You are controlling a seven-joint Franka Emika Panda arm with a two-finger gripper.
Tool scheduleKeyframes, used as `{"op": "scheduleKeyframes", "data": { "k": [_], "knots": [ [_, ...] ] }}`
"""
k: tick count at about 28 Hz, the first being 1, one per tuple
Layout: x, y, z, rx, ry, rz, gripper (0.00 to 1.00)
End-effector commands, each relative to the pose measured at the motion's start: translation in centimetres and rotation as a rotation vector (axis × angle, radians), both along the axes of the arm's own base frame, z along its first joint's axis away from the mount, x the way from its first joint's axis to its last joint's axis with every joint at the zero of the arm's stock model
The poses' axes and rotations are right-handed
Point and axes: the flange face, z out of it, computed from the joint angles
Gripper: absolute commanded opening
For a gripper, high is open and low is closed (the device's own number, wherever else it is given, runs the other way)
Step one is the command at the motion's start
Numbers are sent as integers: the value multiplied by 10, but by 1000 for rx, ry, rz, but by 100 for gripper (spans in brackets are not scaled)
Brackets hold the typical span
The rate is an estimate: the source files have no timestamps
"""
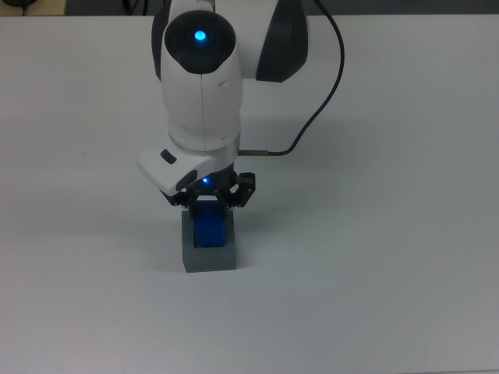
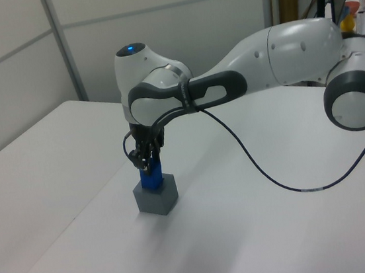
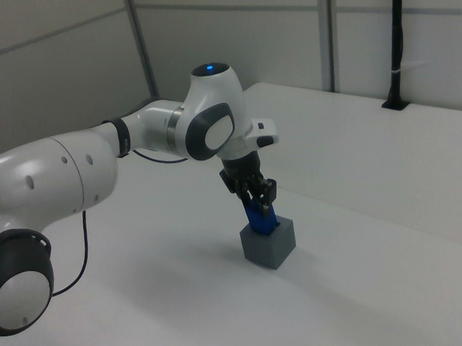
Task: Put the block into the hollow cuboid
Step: 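Lower the blue block into the opening of the grey cube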
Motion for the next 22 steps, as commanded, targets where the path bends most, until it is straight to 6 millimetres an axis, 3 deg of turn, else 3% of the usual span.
{"op": "scheduleKeyframes", "data": {
  "k": [1, 22],
  "knots": [
    [8, 5, -10, 12, 19, -17, 0],
    [4, 17, -16, -1, 42, 9, 0]
  ]
}}
